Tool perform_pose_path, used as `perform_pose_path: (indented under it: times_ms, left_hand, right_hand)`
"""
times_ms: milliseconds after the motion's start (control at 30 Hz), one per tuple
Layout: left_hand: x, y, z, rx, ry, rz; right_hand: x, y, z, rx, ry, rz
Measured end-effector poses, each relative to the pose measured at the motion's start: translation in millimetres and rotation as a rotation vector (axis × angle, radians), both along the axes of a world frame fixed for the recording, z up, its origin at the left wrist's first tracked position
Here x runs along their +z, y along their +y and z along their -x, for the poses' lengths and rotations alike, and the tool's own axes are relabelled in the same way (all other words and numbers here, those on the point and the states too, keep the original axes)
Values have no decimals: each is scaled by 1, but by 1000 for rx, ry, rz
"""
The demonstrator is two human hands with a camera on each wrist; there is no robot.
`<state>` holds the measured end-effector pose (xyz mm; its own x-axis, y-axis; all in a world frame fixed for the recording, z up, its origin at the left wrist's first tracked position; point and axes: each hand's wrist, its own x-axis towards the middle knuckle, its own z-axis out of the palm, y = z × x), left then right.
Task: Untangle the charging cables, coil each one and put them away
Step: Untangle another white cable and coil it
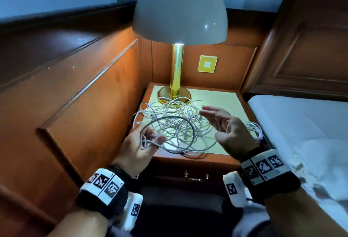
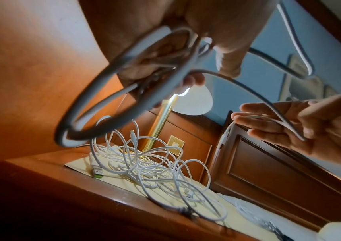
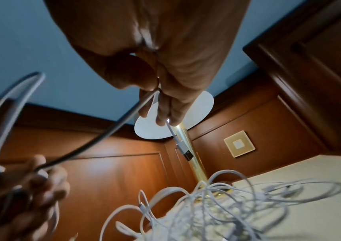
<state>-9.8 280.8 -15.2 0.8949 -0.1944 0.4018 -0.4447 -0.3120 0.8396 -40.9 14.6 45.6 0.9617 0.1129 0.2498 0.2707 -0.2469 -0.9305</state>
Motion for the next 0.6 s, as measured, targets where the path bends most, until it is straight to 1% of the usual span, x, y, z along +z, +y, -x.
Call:
perform_pose_path:
  times_ms: [67,167,200,267,333,400,433,467,500,533,600]
  left_hand:
    - [2,-3,15,-75,19,-6]
    - [2,-3,37,-55,-78,-168]
    - [5,-4,46,-71,-83,-223]
    - [15,-7,63,-136,-24,-391]
    - [30,-14,76,-202,57,-633]
    - [41,-23,84,-281,79,-828]
    - [41,-27,86,-318,80,-883]
    - [38,-29,88,-336,88,-899]
    - [33,-30,90,-341,112,-858]
    - [27,-30,93,-339,146,-779]
    - [16,-36,99,-368,205,-567]
  right_hand:
    - [-9,-4,27,-43,30,221]
    - [-32,-1,62,-91,70,666]
    - [-40,-1,73,-106,63,744]
    - [-48,-3,91,-154,41,777]
    - [-45,-9,102,-239,5,764]
    - [-38,-15,109,-338,2,755]
    - [-36,-16,112,-377,7,750]
    - [-33,-14,116,-412,2,749]
    - [-30,-12,119,-447,-17,759]
    - [-30,-10,123,-482,-45,778]
    - [-28,-3,130,-514,-72,791]
